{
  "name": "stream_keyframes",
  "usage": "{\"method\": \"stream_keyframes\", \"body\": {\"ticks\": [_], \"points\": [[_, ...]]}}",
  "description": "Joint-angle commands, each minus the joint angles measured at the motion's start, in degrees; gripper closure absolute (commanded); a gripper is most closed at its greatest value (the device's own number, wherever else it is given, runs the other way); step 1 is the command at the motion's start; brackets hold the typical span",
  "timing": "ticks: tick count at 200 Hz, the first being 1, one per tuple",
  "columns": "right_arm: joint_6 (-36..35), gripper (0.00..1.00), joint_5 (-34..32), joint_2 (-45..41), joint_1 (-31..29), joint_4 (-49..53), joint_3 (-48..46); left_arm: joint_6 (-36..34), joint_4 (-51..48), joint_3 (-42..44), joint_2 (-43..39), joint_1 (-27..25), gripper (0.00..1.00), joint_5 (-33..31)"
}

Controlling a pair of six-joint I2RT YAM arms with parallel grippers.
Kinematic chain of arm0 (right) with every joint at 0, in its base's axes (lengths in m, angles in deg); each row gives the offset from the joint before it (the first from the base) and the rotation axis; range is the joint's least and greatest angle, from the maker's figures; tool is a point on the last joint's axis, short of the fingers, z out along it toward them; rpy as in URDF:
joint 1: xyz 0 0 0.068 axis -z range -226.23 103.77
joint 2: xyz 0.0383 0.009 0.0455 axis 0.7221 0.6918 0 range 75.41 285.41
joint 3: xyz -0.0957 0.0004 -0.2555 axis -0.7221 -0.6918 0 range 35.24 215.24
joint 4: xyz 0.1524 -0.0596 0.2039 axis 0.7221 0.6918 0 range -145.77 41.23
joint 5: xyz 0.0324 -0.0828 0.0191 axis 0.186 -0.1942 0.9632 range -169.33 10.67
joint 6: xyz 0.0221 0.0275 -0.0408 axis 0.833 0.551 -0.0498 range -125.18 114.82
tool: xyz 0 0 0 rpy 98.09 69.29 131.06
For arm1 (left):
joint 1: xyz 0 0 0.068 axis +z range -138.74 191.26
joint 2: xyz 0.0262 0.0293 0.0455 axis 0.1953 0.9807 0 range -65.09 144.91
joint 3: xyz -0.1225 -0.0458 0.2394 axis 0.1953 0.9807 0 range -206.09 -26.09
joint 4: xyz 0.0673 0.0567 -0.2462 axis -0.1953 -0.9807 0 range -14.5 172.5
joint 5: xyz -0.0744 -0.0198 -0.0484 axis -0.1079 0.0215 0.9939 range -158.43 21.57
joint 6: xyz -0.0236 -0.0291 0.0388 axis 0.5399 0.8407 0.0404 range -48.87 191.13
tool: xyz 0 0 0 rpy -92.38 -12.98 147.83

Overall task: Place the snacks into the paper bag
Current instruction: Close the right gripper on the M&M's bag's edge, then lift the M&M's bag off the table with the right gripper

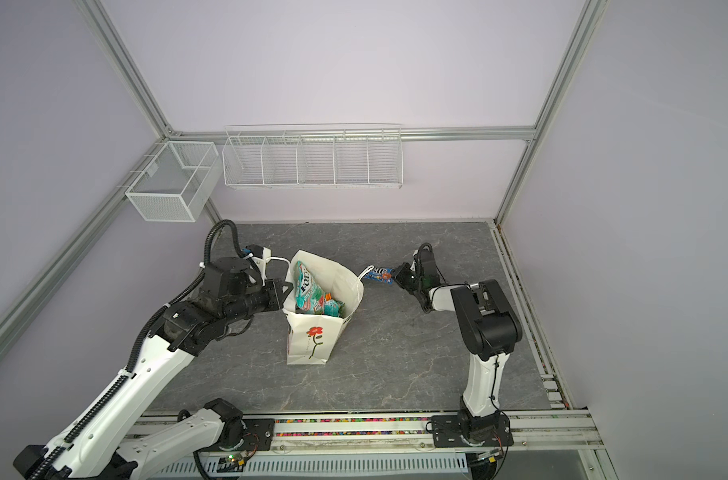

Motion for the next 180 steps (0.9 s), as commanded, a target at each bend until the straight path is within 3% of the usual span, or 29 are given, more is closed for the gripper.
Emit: {"method": "stream_keyframes", "body": {"ticks": [1, 180], "points": [[-3.3, 0.93, -2.1, -5.0, -0.9, 4.8, -0.4, -0.9, 3.2, -0.7, -1.8, 0.2, 1.0, -0.7], [-13.5, 0.93, -8.9, -33.8, -5.7, 25.8, 3.3, -1.4, -0.2, -1.7, -3.3, 0.2, 1.0, -3.8]]}}
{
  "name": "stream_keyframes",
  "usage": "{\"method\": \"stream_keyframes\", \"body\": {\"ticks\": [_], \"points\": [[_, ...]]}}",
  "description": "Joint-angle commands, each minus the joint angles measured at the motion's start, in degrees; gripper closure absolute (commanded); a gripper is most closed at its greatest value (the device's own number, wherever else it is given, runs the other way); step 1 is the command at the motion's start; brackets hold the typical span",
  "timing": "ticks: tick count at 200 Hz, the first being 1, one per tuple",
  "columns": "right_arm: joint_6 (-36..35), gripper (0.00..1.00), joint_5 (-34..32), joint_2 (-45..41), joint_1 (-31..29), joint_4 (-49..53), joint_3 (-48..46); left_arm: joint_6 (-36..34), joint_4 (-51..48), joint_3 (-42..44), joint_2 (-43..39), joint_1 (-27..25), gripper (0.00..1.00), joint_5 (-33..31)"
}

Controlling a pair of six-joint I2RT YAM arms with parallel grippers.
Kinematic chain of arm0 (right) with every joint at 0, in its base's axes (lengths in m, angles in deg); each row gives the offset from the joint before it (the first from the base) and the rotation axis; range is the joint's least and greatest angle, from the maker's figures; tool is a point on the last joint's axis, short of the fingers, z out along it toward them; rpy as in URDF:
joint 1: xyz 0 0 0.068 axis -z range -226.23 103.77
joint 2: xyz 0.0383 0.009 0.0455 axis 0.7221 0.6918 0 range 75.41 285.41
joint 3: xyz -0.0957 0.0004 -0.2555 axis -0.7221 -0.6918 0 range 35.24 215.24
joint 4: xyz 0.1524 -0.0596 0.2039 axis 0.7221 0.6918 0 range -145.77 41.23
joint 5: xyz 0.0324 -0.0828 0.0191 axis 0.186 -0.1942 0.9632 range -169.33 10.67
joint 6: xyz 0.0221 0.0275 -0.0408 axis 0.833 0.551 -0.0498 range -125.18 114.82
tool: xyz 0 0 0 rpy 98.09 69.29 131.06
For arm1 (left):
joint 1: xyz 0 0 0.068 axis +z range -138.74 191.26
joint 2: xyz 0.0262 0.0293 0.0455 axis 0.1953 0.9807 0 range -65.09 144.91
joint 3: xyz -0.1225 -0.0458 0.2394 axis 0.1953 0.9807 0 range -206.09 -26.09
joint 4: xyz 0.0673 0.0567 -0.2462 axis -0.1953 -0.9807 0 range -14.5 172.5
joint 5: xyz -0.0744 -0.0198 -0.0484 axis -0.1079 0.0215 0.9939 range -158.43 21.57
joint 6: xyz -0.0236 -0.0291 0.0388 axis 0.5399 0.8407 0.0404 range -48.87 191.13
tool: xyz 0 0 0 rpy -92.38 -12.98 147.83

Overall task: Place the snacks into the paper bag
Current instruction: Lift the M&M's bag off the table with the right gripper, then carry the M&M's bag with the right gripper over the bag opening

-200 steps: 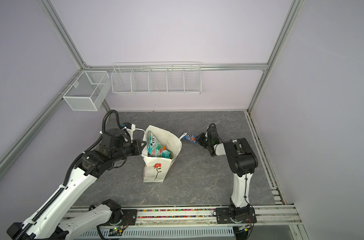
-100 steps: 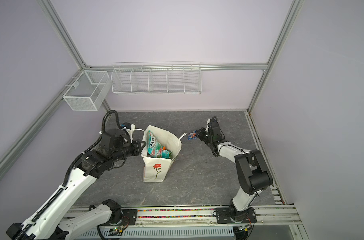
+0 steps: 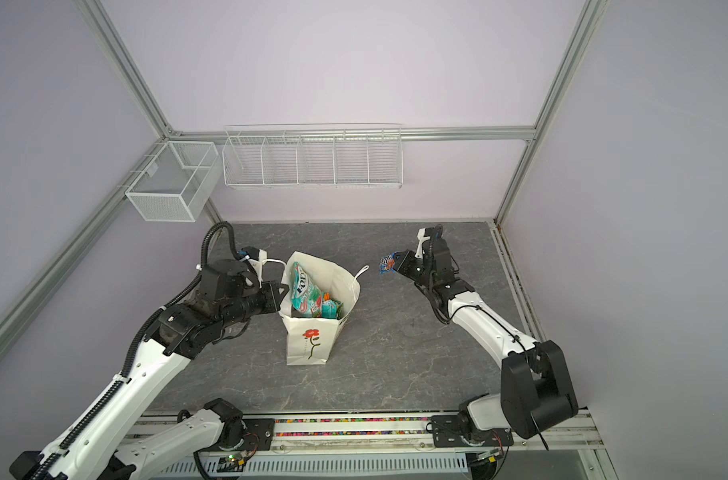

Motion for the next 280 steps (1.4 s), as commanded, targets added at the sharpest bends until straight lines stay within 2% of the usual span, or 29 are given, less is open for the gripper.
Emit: {"method": "stream_keyframes", "body": {"ticks": [1, 113, 200, 280], "points": [[-3.4, 0.93, -2.1, -4.5, -1.1, 3.8, 2.2, -1.4, 2.1, -1.8, -1.7, 0.2, 1.0, -1.7], [-13.3, 0.93, -5.5, -17.5, -8.7, 16.5, 12.4, -1.2, 0.0, -4.4, -0.8, 0.2, 1.0, -2.2], [-18.7, 0.93, -6.9, -20.9, -15.1, 20.5, 18.7, 0.3, 1.9, -4.2, 0.3, 0.1, 1.0, 0.8], [-20.6, 0.93, -6.6, -19.8, -20.3, 20.7, 21.6, 0.9, 2.5, -3.8, 0.2, -0.2, 1.0, 1.8]]}}
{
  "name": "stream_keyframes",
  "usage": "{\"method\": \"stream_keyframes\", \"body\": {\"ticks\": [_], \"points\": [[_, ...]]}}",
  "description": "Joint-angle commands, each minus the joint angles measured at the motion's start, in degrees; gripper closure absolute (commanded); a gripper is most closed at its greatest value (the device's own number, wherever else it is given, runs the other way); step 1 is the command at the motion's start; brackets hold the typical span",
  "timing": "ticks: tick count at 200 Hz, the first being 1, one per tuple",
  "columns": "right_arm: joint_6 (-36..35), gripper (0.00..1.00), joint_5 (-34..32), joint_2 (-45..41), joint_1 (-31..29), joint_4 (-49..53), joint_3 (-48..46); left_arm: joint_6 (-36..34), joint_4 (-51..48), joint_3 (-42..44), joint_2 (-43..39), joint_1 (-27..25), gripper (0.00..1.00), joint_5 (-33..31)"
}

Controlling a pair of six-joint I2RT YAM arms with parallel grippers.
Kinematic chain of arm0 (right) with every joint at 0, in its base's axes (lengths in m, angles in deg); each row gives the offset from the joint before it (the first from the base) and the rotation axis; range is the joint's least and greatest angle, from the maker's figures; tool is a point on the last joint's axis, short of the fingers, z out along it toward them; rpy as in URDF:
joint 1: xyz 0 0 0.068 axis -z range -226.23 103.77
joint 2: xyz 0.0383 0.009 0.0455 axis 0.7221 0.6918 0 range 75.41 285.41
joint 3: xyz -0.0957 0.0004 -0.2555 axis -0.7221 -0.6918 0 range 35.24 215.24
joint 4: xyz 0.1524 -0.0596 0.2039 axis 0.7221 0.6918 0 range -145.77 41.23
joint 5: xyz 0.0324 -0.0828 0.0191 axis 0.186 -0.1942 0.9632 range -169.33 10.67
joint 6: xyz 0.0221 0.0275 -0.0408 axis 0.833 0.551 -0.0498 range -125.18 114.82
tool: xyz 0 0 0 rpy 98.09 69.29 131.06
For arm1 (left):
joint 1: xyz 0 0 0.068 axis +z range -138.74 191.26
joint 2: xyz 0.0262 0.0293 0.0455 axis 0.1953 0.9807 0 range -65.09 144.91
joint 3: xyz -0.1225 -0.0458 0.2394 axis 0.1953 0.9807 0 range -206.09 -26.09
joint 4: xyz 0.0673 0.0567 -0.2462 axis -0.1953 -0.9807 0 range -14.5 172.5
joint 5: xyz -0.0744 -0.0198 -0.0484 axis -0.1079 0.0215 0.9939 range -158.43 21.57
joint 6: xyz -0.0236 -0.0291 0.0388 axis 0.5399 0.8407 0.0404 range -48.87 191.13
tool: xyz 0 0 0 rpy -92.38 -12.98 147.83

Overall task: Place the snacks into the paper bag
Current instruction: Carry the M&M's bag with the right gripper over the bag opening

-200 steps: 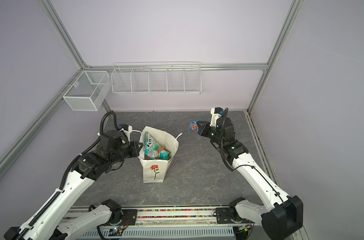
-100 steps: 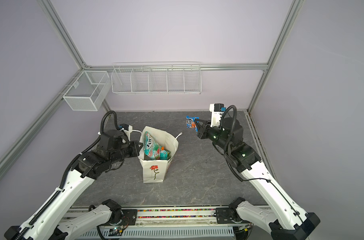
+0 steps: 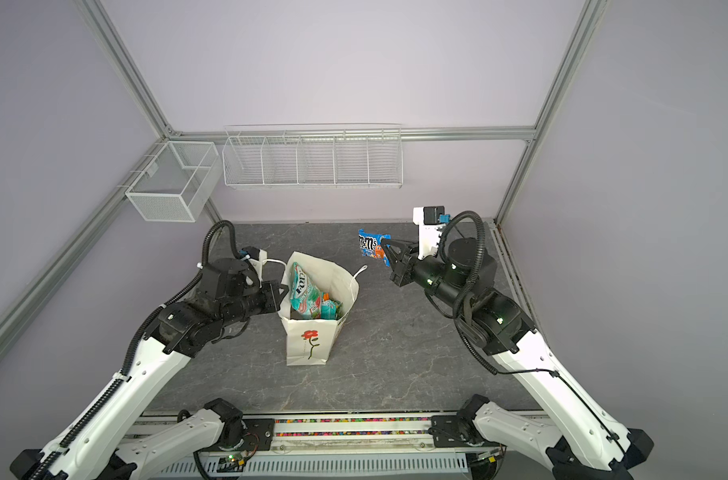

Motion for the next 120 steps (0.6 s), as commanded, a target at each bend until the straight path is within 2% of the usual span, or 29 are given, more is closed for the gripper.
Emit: {"method": "stream_keyframes", "body": {"ticks": [1, 120], "points": [[-2.2, 0.93, -0.1, 0.7, -1.6, -0.5, 2.2, 0.5, 3.9, -2.6, -0.6, -0.2, 1.0, 1.2], [-6.2, 0.93, -0.6, 9.4, -7.9, 2.7, 7.0, 1.0, 5.0, -3.7, 0.9, -2.4, 1.0, 2.0]]}}
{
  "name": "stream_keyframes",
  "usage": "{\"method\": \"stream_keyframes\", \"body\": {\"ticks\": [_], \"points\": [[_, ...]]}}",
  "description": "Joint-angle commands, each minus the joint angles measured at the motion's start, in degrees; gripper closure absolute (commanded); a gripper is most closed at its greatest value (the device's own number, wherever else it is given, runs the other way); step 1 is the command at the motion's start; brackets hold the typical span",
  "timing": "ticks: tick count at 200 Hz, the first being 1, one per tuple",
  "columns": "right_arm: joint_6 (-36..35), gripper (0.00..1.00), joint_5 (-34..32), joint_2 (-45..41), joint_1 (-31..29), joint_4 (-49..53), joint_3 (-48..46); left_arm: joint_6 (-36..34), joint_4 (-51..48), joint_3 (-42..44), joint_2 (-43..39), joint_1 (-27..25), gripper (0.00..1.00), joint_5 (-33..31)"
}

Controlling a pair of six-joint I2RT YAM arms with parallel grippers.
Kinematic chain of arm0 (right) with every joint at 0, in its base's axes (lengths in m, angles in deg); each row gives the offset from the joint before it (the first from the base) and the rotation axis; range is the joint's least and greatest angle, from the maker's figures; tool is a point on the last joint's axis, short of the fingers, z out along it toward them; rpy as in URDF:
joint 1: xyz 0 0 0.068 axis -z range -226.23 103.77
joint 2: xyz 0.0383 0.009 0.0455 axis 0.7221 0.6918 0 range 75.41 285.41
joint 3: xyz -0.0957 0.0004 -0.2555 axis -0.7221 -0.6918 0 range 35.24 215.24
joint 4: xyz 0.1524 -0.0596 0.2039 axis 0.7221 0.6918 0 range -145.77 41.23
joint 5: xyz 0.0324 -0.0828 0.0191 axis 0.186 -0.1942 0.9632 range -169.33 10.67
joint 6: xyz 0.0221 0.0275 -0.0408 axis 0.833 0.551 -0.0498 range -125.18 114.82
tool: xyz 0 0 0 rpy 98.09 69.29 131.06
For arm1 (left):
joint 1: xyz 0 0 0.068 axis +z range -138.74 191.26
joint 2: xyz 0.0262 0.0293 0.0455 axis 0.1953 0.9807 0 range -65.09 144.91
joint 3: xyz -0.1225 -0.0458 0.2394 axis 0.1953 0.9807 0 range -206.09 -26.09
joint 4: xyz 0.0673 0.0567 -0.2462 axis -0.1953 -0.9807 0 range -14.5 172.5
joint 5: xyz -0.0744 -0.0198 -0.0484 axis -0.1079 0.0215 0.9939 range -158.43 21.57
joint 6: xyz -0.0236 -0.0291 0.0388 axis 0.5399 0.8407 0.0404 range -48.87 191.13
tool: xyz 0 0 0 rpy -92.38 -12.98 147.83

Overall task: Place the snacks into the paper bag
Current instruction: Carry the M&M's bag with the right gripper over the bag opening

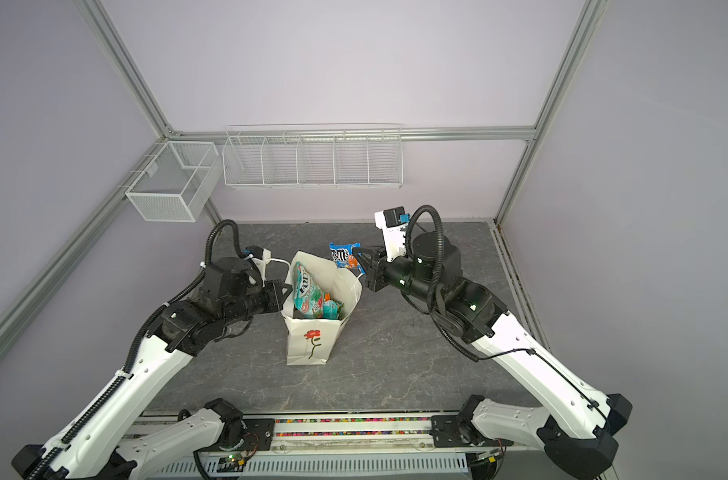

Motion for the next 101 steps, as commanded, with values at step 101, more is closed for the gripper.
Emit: {"method": "stream_keyframes", "body": {"ticks": [101], "points": [[-5.0, 0.91, -3.1, 3.9, -3.1, 3.4, 3.7, 1.2, 4.8, -3.7, 0.8, -3.1, 1.0, 0.8]]}}
